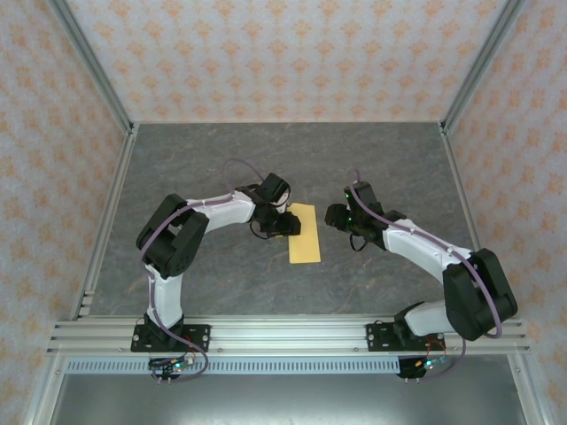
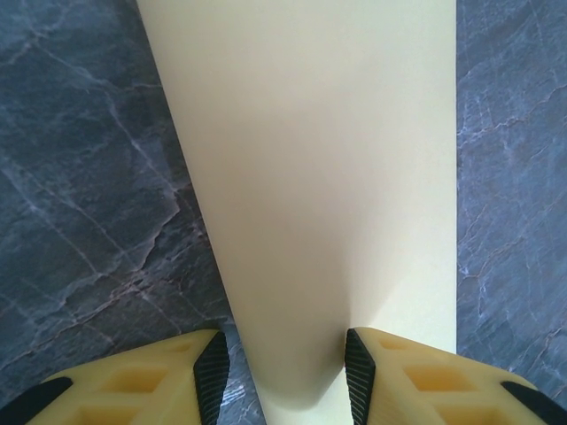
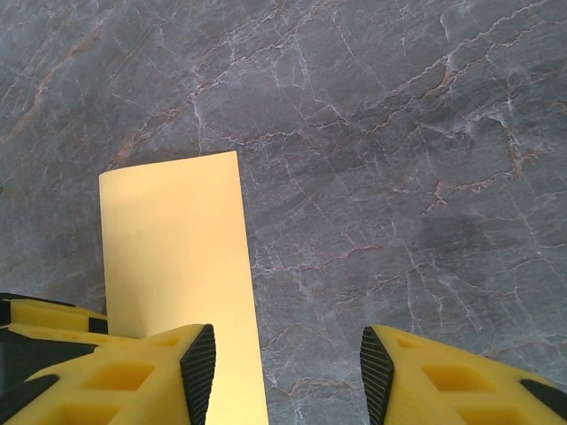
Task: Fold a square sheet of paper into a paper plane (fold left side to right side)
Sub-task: First fold in half a square sheet of paper at the center of the table.
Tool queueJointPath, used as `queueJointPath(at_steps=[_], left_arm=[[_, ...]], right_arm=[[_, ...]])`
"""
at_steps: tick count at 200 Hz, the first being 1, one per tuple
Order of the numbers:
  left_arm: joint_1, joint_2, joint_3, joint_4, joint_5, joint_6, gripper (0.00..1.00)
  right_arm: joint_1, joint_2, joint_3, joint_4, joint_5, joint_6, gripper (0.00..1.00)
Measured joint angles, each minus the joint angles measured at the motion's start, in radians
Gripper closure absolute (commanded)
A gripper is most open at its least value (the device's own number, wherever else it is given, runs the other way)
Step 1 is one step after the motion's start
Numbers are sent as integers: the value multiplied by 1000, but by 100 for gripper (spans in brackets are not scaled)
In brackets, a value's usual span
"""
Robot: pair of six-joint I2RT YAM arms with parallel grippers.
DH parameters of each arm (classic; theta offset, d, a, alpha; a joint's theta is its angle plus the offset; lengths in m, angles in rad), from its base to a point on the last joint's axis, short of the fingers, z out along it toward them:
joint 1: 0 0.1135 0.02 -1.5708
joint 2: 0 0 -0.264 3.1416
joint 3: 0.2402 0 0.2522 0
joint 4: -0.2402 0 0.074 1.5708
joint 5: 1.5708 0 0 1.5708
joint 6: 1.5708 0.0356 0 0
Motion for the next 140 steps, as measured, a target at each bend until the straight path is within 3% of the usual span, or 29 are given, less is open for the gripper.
queueJointPath(at_steps=[140], left_arm=[[-3,6,13,-18,-8,0,57]], right_arm=[[0,0,-11,2,-39,1,48]])
